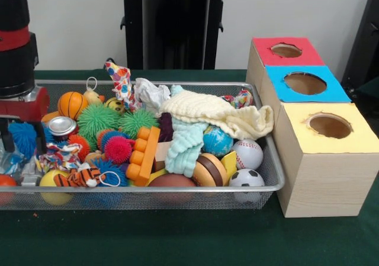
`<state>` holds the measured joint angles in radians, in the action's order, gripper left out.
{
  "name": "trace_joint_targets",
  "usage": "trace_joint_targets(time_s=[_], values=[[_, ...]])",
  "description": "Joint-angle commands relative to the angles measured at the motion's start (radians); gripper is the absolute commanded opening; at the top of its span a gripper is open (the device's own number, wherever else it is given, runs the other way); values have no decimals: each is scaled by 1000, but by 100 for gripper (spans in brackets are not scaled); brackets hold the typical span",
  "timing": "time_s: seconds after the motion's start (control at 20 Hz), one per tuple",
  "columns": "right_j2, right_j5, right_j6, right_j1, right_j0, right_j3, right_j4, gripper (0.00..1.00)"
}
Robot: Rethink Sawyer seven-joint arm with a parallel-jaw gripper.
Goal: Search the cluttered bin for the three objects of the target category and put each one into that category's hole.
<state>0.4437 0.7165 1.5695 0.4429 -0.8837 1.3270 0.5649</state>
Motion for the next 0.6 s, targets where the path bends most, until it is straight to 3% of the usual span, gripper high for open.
trace_joint_targets(time_s=[0.05,0.25,0.6], values=[[-108,52,-134,40,50,41,154,100],[-118,50,-134,57,62,27,175,100],[-72,100,-166,110,66,28,128,100]])
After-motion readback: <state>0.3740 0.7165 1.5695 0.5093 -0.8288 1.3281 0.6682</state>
